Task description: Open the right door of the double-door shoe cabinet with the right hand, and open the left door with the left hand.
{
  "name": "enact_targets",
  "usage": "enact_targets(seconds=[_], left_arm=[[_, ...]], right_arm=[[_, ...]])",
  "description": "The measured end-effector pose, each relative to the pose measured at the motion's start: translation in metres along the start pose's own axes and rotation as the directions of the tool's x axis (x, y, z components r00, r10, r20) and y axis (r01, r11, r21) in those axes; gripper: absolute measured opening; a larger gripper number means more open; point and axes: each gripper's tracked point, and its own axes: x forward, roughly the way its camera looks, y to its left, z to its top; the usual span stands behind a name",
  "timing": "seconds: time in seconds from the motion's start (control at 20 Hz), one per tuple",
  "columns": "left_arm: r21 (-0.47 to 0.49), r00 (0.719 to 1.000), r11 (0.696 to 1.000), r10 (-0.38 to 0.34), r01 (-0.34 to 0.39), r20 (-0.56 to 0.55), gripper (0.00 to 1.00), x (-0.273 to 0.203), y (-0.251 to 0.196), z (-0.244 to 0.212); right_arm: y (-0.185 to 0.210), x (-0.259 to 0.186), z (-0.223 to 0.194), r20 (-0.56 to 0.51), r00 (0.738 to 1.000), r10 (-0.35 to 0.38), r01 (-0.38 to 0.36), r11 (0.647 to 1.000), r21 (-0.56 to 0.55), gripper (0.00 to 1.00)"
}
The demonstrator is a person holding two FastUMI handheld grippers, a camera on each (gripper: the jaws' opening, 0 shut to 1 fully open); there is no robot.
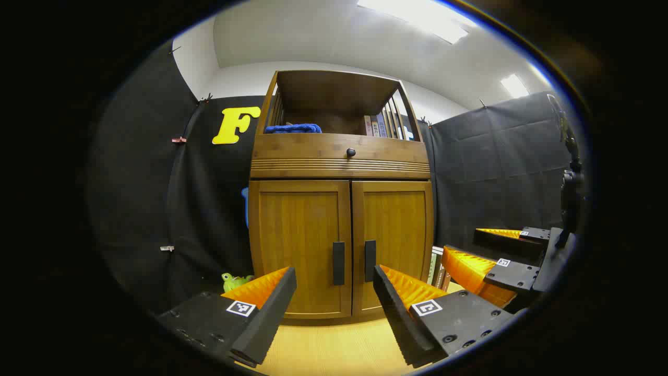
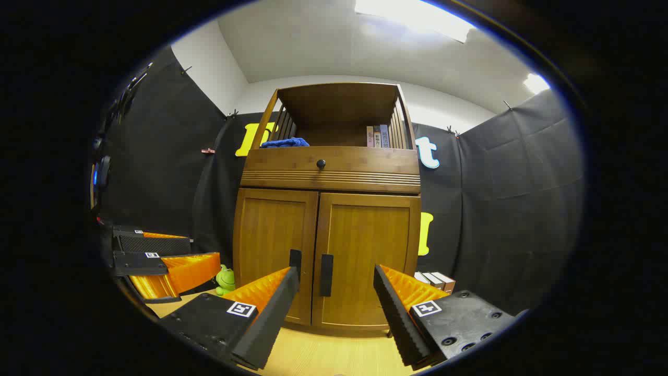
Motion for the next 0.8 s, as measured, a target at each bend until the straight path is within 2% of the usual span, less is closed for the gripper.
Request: enact_targets(seconds=[0.8], left_arm=[[-0.011,1.0,1.0,-0.011,0.011,-0.008,0.93,0.0043,0.0008,-0.0059]], right_arm=[[0.0037,0.0026,-0.0043,-0.008,1.0,0.014,-0.014,1.0,0.009,0.94]])
